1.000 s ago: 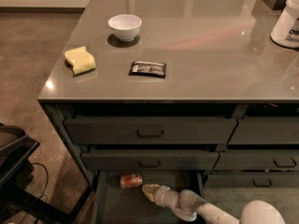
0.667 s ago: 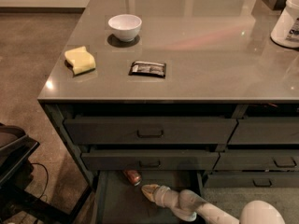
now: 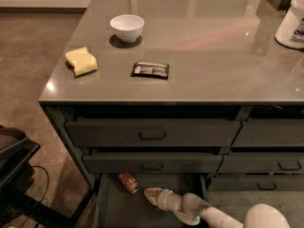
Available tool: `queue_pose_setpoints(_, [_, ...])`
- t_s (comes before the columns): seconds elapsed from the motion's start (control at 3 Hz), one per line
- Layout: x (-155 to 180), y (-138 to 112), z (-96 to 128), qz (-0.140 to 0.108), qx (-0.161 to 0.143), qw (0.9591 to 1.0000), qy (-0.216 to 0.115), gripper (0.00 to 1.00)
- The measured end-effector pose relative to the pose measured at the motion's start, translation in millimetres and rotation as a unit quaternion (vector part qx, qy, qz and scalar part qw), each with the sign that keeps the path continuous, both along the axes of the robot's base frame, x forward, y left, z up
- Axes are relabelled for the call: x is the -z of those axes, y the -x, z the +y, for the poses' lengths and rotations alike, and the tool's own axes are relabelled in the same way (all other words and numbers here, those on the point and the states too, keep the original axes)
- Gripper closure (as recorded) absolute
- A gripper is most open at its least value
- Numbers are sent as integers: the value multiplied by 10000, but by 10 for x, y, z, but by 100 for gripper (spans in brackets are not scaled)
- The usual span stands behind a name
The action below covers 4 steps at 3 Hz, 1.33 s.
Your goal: Pick coke can from bottom drawer and place on counter
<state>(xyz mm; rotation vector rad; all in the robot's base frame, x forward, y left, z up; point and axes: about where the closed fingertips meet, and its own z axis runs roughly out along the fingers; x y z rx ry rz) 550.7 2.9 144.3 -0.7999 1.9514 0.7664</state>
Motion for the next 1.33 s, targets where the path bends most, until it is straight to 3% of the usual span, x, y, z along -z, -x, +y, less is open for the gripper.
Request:
queue_pose_setpoints(0.67, [-58, 99, -14, 33, -130, 9997, -225, 12])
queue_pose_setpoints(1.0, [-129, 234, 32, 131, -283, 9987, -416, 0])
queue_pose_setpoints(1.33, [-182, 294, 142, 18, -250, 9978, -608, 0])
